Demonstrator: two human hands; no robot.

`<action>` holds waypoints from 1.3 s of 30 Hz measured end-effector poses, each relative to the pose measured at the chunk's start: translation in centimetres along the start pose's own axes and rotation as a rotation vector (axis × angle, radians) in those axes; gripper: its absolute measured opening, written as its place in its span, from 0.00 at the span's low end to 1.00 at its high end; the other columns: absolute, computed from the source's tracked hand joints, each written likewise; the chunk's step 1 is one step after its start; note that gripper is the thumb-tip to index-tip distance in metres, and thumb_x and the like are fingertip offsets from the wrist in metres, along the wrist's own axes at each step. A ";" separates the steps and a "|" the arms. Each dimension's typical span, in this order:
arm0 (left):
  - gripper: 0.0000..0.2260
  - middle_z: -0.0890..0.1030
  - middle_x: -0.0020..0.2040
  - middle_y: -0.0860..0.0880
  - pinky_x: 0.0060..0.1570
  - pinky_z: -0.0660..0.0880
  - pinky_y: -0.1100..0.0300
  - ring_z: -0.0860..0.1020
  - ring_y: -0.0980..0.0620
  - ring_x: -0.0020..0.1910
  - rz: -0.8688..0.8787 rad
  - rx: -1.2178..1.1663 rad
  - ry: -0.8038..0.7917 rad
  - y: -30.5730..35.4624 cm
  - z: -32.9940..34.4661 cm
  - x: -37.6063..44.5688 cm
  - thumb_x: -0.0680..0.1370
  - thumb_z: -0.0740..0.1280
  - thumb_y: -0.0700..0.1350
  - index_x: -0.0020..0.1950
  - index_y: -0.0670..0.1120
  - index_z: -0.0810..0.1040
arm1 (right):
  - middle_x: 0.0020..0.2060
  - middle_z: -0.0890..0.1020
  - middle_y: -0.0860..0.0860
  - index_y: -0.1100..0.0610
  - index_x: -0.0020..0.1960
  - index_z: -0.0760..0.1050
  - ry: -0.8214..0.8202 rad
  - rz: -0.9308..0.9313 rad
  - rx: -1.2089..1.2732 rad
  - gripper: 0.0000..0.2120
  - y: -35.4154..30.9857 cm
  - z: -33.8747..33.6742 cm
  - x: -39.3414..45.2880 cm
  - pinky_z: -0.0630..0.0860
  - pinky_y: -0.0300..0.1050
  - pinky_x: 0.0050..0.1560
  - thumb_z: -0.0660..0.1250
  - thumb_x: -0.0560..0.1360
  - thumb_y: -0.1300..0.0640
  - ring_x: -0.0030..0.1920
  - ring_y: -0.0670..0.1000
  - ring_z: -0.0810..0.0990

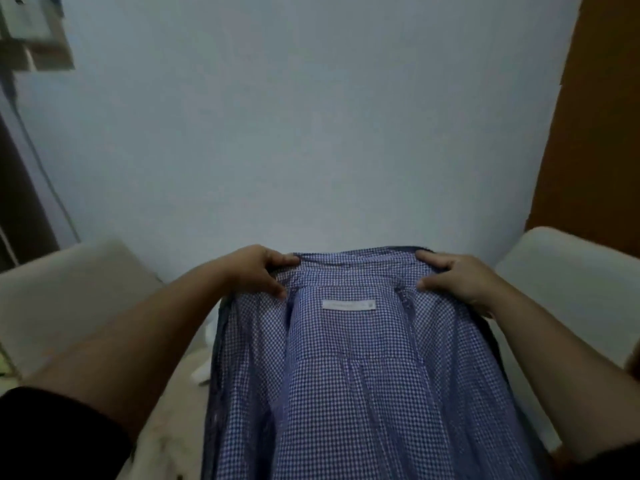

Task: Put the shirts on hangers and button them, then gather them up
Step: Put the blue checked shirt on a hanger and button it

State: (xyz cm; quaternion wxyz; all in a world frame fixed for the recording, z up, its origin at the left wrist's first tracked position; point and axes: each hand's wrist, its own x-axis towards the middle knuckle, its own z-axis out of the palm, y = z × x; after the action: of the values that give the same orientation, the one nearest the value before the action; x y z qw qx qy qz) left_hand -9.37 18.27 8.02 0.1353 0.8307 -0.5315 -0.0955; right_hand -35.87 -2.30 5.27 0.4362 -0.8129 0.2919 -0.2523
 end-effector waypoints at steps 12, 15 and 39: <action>0.28 0.73 0.70 0.49 0.58 0.65 0.65 0.73 0.50 0.64 -0.116 -0.026 -0.088 -10.5 16.3 14.6 0.75 0.69 0.44 0.74 0.57 0.65 | 0.61 0.73 0.49 0.58 0.72 0.64 -0.170 0.159 -0.156 0.32 16.7 10.7 12.8 0.64 0.33 0.53 0.71 0.71 0.64 0.56 0.46 0.69; 0.28 0.72 0.70 0.50 0.62 0.68 0.59 0.73 0.50 0.65 -0.160 -0.017 -0.080 -12.3 18.6 17.4 0.75 0.68 0.56 0.74 0.61 0.64 | 0.64 0.71 0.48 0.57 0.73 0.63 -0.176 0.136 -0.210 0.34 19.4 12.3 16.1 0.63 0.32 0.54 0.71 0.71 0.63 0.61 0.47 0.70; 0.29 0.68 0.73 0.45 0.73 0.50 0.49 0.63 0.42 0.74 0.009 0.287 0.281 -1.6 32.0 14.0 0.76 0.54 0.62 0.72 0.49 0.70 | 0.48 0.80 0.65 0.67 0.55 0.77 0.281 0.203 -0.653 0.25 30.8 7.7 9.1 0.75 0.56 0.47 0.58 0.65 0.53 0.46 0.66 0.78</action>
State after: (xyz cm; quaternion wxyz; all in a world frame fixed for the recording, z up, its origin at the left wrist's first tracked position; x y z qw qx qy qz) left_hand -11.85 2.25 -23.00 0.0884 0.8444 -0.5191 0.0987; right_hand -32.24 -18.09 -23.46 0.1323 -0.8336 0.4933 -0.2106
